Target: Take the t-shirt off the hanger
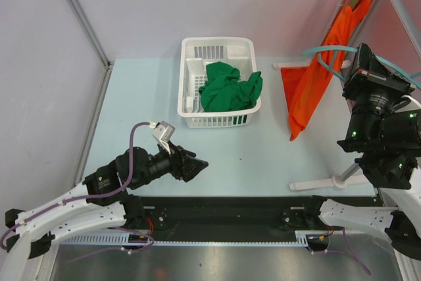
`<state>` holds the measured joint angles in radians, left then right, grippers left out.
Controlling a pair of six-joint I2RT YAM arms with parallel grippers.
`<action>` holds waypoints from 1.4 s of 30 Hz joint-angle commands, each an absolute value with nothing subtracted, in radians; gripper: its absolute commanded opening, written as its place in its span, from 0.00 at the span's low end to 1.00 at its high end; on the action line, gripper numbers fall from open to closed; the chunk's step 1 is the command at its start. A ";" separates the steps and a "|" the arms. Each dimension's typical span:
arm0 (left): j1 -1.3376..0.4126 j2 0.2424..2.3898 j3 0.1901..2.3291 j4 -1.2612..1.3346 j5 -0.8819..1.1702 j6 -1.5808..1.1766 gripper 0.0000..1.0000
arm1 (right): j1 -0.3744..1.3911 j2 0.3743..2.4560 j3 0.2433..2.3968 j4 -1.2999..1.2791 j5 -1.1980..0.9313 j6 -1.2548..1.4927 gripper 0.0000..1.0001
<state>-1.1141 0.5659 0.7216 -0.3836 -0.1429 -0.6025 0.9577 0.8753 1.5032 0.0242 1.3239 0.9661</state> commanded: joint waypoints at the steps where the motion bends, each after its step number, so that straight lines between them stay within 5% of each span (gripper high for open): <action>1: -1.114 0.552 0.746 -0.359 -0.114 -0.614 0.71 | 0.956 0.885 1.529 0.067 1.456 0.943 0.00; 22: -1.114 0.518 0.739 -0.266 0.030 -0.585 0.74 | 0.888 0.930 1.546 0.078 1.462 0.718 0.00; 34: -1.106 1.058 1.412 -0.258 0.091 -0.141 0.88 | 0.877 0.873 1.491 -0.133 1.395 0.914 0.00; 42: -0.960 1.576 2.127 -0.431 0.559 -0.002 0.96 | 0.877 0.864 1.549 -0.291 1.304 1.000 0.00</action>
